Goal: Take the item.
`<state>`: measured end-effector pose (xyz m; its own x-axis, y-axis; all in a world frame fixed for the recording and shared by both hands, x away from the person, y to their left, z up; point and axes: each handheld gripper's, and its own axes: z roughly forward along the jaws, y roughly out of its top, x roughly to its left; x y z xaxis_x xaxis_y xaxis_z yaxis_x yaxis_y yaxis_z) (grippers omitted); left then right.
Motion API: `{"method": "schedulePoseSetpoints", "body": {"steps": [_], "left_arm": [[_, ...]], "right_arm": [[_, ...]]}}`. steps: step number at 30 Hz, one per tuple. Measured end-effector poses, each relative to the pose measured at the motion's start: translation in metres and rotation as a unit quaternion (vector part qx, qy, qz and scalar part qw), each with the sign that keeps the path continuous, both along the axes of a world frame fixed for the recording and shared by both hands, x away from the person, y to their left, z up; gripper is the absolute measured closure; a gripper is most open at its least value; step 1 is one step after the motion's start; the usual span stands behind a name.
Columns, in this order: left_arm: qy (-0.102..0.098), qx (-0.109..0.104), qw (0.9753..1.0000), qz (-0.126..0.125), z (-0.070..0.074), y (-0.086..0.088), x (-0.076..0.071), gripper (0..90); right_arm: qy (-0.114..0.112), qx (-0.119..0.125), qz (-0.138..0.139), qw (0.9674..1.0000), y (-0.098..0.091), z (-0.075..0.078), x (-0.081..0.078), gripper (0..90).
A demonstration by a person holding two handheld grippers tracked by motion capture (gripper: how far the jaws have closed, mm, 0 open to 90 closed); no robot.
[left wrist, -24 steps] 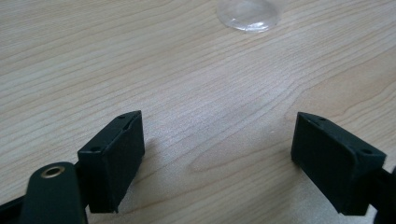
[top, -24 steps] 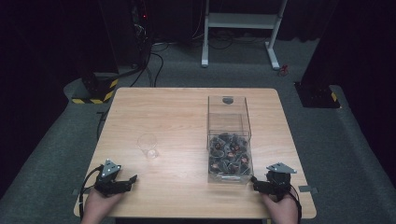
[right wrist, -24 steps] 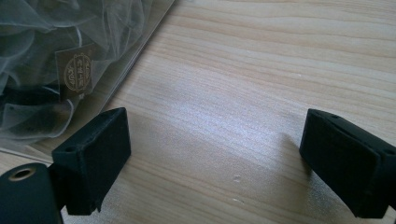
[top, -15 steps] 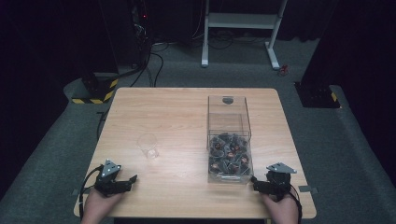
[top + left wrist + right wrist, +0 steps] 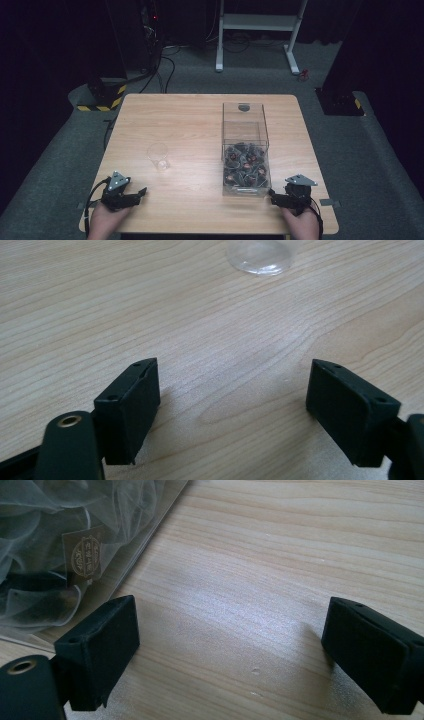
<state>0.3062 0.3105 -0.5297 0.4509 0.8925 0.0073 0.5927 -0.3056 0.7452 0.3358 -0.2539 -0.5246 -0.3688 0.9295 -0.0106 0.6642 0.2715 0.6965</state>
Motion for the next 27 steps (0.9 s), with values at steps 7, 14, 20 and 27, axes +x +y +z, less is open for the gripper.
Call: {"method": "schedulePoseSetpoints", "body": {"steps": [7, 14, 20, 27], "left_arm": [[-0.001, 0.003, 1.0, -0.001, 0.001, 0.0, -0.001, 23.2], [-0.006, 0.011, 0.9999, 0.0, 0.003, -0.001, -0.003, 22.2], [-0.016, 0.005, 0.9999, -0.001, 0.007, 0.0, -0.006, 21.8], [-0.033, 0.001, 0.9994, 0.0, 0.014, -0.002, -0.01, 21.2]], "right_arm": [[0.0, 0.0, -0.001, 1.0, 0.0, 0.0, 0.0, 8.1], [0.001, 0.001, -0.001, 1.0, 0.0, 0.0, 0.0, 8.2], [0.001, 0.001, -0.001, 1.0, 0.0, 0.0, 0.0, 8.3], [0.0, 0.001, 0.0, 1.0, 0.0, 0.0, 0.0, 8.4]]}}
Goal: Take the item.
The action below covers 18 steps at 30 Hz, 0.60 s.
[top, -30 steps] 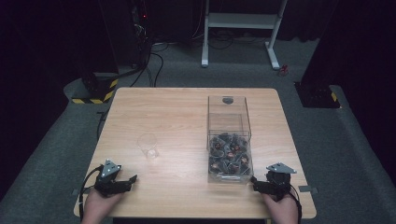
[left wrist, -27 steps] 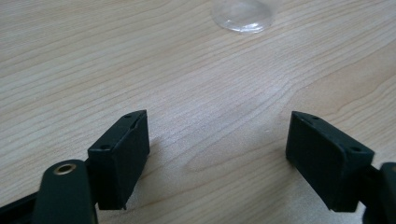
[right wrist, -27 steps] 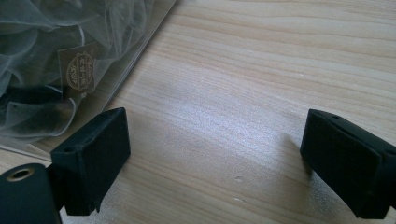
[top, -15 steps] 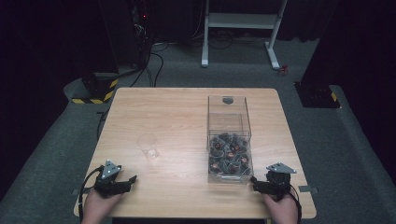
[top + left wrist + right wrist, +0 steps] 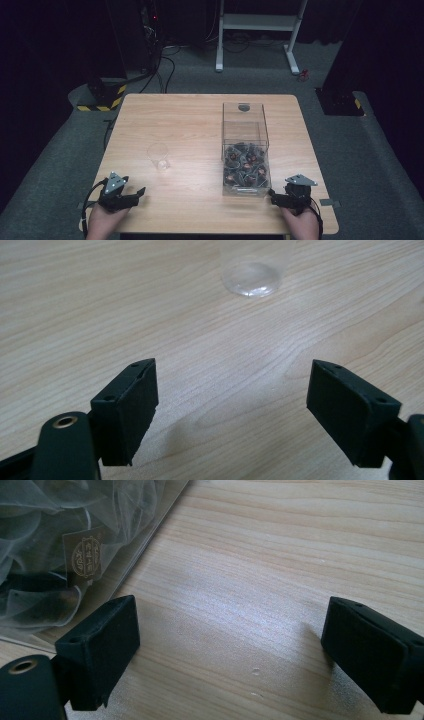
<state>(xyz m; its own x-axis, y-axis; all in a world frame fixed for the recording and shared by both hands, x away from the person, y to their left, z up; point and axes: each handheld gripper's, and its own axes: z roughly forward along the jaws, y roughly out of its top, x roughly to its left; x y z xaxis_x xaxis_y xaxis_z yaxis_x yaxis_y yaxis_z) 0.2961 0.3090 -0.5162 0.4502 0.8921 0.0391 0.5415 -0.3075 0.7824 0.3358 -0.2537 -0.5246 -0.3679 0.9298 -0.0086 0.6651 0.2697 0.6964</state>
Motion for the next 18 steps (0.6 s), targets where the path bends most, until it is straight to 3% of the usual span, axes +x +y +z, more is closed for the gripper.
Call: {"method": "schedulePoseSetpoints", "body": {"steps": [14, 18], "left_arm": [[-0.011, -0.023, 0.9995, -0.017, 0.0064, -0.0062, -0.0025, 22.4], [-0.026, -0.031, 0.9989, -0.025, 0.0077, -0.0104, -0.0039, 22.8]], "right_arm": [[0.0, 0.0, 0.0, 1.0, 0.0, 0.0, -0.0001, 8.5], [0.0, 0.001, 0.0, 1.0, 0.0001, 0.0, -0.0002, 8.7]]}}
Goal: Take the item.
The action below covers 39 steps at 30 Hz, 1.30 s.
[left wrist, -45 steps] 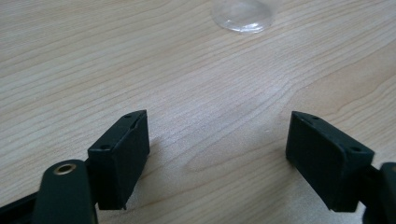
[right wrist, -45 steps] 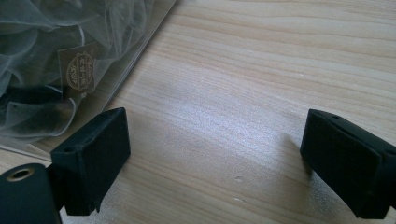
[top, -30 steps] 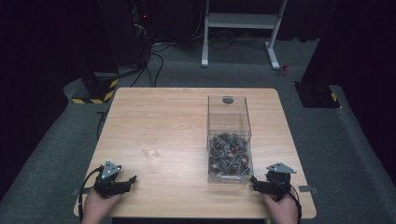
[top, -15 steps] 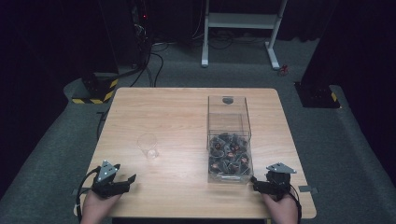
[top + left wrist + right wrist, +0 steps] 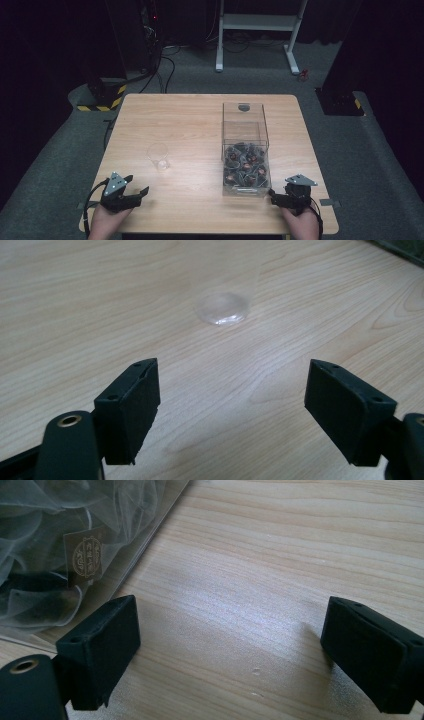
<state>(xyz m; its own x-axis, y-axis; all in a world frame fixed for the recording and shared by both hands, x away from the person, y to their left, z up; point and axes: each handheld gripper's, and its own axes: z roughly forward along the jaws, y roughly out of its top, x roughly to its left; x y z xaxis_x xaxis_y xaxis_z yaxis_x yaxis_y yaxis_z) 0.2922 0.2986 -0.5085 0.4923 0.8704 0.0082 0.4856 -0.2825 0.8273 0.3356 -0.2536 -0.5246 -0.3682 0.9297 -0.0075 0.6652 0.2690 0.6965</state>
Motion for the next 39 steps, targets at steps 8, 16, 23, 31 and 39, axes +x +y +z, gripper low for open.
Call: {"method": "schedulePoseSetpoints", "body": {"steps": [8, 16, 23, 31, 39], "left_arm": [[-0.004, -0.005, 1.0, -0.002, 0.002, 0.0, -0.004, 24.2], [-0.01, -0.019, 0.9997, -0.008, 0.008, -0.001, -0.006, 24.4], [-0.018, -0.03, 0.999, -0.027, 0.016, -0.014, -0.007, 24.5], [-0.03, -0.035, 0.9978, -0.047, 0.02, -0.025, -0.006, 25.4], [-0.042, -0.03, 0.9967, -0.062, 0.025, -0.041, -0.004, 25.9]], "right_arm": [[-0.001, 0.0, 0.0, 1.0, 0.0, 0.0, 0.0, 8.9], [-0.002, 0.0, 0.0, 1.0, 0.0, 0.0, 0.0, 9.3], [-0.001, 0.0, -0.001, 1.0, 0.0, 0.0, 0.0, 9.4], [-0.002, -0.001, -0.001, 1.0, 0.0, 0.0, 0.0, 9.6], [-0.002, 0.0, -0.002, 1.0, 0.0, 0.0, 0.0, 9.8]]}}
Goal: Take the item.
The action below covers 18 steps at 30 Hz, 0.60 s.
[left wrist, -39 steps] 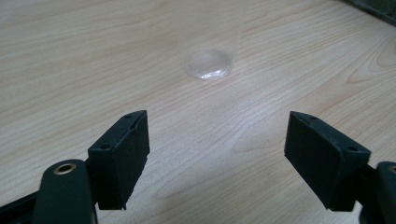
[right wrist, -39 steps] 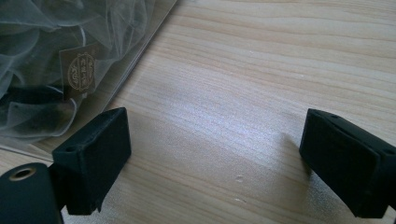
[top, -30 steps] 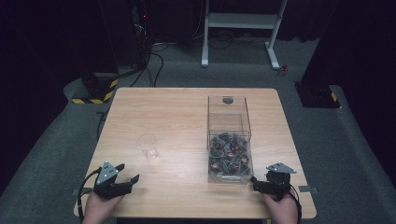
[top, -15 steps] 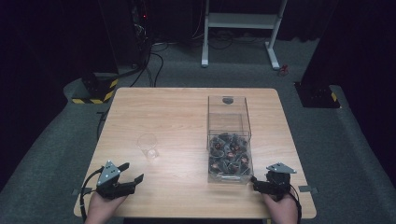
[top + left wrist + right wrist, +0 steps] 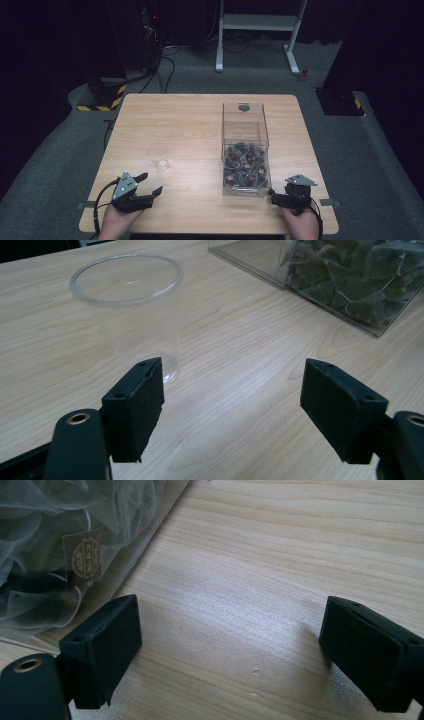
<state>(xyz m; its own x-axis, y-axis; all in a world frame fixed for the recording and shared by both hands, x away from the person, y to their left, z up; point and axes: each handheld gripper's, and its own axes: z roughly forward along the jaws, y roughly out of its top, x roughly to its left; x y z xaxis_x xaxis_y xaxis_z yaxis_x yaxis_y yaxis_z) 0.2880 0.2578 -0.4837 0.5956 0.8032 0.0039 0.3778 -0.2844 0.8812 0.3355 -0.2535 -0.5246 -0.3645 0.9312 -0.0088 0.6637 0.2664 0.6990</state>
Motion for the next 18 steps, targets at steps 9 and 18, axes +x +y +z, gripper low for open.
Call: {"method": "schedulePoseSetpoints", "body": {"steps": [9, 18], "left_arm": [[-0.001, 0.008, 0.9999, -0.013, 0.012, -0.012, 0.011, 26.4], [-0.014, 0.003, 0.9996, -0.023, 0.027, -0.032, 0.017, 25.2]], "right_arm": [[-0.002, 0.01, -0.002, 0.9999, -0.004, 0.001, 0.0, 14.7], [-0.003, 0.002, 0.007, 1.0, -0.006, 0.001, -0.001, 14.4]]}}
